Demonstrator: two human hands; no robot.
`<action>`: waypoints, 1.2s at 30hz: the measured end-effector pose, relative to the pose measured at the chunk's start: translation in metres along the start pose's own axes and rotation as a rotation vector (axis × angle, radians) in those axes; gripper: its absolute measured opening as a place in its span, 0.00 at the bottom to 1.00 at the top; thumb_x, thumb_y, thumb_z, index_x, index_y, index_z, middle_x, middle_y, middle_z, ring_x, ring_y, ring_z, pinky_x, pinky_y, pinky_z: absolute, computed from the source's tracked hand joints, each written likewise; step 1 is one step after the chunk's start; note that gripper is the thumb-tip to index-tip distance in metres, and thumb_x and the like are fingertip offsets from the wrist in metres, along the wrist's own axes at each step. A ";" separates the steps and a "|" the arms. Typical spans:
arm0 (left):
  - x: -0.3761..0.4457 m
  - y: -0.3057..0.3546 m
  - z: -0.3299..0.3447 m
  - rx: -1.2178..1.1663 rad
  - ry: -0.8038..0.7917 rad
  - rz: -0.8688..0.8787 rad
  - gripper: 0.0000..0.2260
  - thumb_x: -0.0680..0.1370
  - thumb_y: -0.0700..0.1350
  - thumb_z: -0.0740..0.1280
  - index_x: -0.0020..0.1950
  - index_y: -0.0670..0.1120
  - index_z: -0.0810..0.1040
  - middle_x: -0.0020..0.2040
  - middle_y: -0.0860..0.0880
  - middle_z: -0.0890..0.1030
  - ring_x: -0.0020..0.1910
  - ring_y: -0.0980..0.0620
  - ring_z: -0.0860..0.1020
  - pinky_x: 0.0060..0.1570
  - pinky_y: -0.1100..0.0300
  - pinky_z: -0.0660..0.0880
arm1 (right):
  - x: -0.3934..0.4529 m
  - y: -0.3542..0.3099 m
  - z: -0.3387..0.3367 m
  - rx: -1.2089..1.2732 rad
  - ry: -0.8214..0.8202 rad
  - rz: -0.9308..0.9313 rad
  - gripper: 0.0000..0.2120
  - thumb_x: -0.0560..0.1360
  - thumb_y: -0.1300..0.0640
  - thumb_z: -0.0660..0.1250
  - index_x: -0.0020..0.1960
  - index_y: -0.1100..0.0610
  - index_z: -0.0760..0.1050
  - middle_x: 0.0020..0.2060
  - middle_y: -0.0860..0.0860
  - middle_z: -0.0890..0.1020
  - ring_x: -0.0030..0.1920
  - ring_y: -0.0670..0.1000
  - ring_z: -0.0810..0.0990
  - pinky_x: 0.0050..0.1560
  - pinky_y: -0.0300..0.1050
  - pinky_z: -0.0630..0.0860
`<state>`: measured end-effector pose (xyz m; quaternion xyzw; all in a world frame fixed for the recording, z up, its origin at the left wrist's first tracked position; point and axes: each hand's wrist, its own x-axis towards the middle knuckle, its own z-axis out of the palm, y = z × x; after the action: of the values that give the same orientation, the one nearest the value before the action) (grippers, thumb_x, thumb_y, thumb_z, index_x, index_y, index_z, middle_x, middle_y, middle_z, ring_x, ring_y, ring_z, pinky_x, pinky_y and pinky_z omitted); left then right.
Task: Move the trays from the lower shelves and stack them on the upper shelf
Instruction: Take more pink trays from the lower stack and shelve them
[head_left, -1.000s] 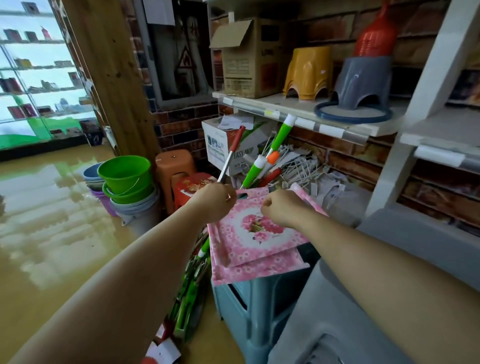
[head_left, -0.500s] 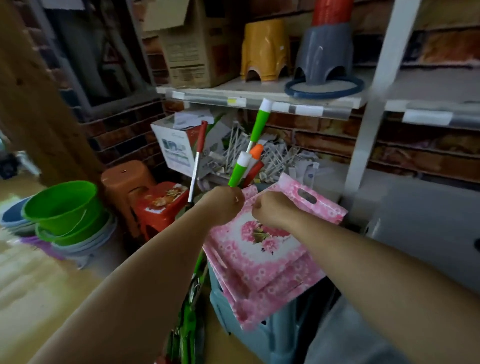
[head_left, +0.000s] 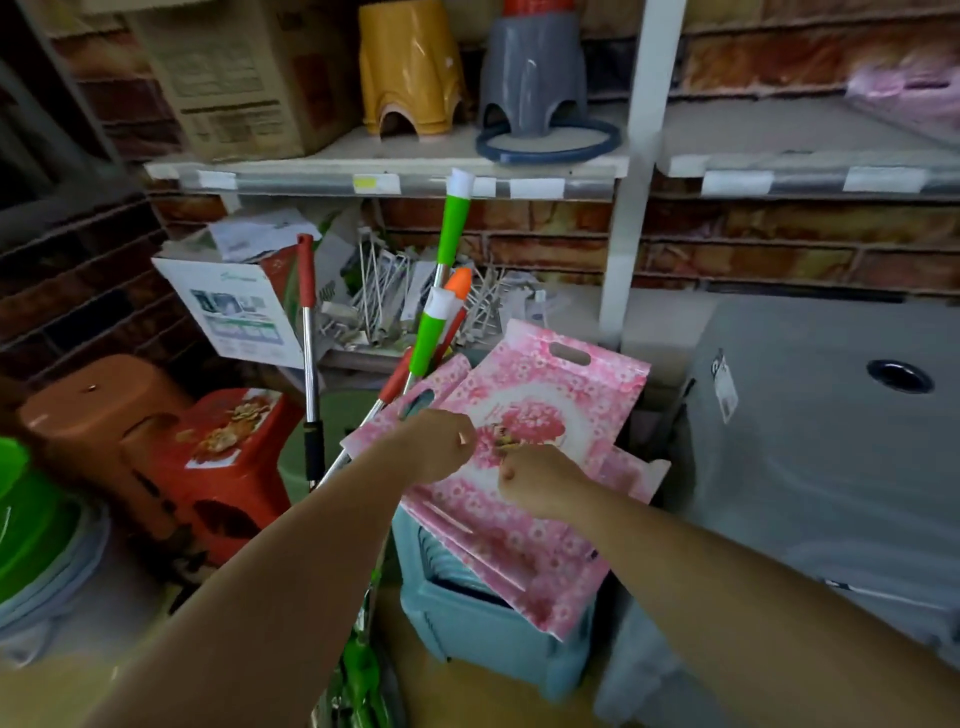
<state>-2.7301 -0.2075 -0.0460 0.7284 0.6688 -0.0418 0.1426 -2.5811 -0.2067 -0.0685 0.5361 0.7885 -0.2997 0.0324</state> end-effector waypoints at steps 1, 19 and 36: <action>-0.004 0.000 0.002 -0.005 -0.020 -0.004 0.13 0.81 0.46 0.57 0.62 0.46 0.75 0.60 0.45 0.79 0.59 0.46 0.76 0.60 0.55 0.71 | -0.003 0.000 0.005 -0.001 -0.016 -0.001 0.20 0.77 0.65 0.55 0.28 0.57 0.56 0.27 0.51 0.59 0.26 0.49 0.56 0.26 0.39 0.54; -0.009 -0.056 0.051 0.115 -0.326 0.213 0.19 0.75 0.39 0.62 0.66 0.46 0.71 0.48 0.49 0.75 0.41 0.53 0.73 0.31 0.65 0.69 | -0.002 -0.028 0.082 -0.013 0.093 0.187 0.19 0.79 0.56 0.57 0.29 0.55 0.62 0.26 0.49 0.66 0.28 0.49 0.66 0.39 0.41 0.69; -0.003 -0.079 0.034 0.259 -0.078 0.461 0.17 0.76 0.37 0.62 0.64 0.43 0.68 0.59 0.46 0.74 0.60 0.46 0.74 0.59 0.53 0.70 | -0.011 -0.075 0.068 -0.232 0.191 0.281 0.17 0.80 0.60 0.57 0.69 0.59 0.63 0.47 0.55 0.79 0.47 0.55 0.79 0.37 0.43 0.71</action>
<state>-2.8043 -0.2147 -0.0897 0.8715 0.4683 -0.1215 0.0797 -2.6599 -0.2687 -0.0872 0.6593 0.7348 -0.1473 0.0604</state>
